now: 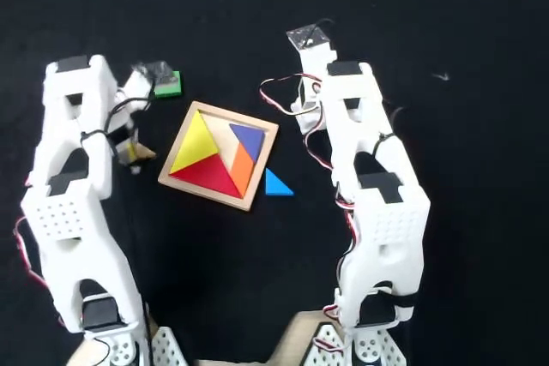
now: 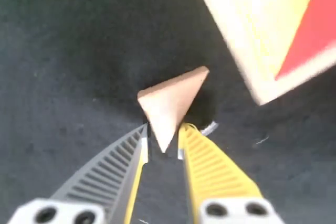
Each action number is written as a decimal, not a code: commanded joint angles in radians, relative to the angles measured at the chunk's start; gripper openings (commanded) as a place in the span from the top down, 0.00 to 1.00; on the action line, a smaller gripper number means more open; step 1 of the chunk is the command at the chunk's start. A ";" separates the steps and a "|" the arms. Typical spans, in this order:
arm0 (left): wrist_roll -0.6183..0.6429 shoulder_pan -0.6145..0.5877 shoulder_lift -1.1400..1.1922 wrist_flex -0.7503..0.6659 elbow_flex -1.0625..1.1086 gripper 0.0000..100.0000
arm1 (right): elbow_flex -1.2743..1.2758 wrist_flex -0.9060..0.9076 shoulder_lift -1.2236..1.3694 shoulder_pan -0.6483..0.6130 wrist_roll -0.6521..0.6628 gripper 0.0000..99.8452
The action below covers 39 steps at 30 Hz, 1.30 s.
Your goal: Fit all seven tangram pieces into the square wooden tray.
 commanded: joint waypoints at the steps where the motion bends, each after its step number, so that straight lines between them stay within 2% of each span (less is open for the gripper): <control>1: 0.295 0.042 -0.020 0.160 -0.188 0.90 | -0.050 -0.008 -0.007 -0.011 0.008 0.99; 4: 0.302 0.033 -0.012 0.175 -0.298 0.89 | -0.050 -0.008 -0.007 -0.011 0.008 0.99; 6: 0.258 0.033 -0.011 0.127 -0.321 0.88 | -0.050 -0.008 -0.007 -0.011 0.008 0.99; 10: 0.031 0.033 -0.011 0.023 -0.249 0.75 | -0.050 -0.008 -0.007 -0.011 0.008 0.99; 14: -0.209 0.053 -0.012 -0.017 -0.130 0.75 | -0.050 -0.008 -0.007 -0.011 0.008 0.99; 17: -0.316 0.062 -0.015 -0.020 -0.081 0.75 | -0.050 -0.008 -0.007 -0.011 0.009 0.99; 26: -0.356 0.085 0.003 -0.126 -0.056 0.75 | -0.050 -0.008 -0.007 -0.011 0.009 0.99; 37: -0.361 0.099 0.100 -0.123 -0.061 0.75 | -0.050 -0.008 -0.005 -0.011 0.009 0.99; 39: -0.397 0.085 0.100 -0.117 -0.061 0.75 | -0.050 -0.008 -0.005 -0.011 0.009 0.99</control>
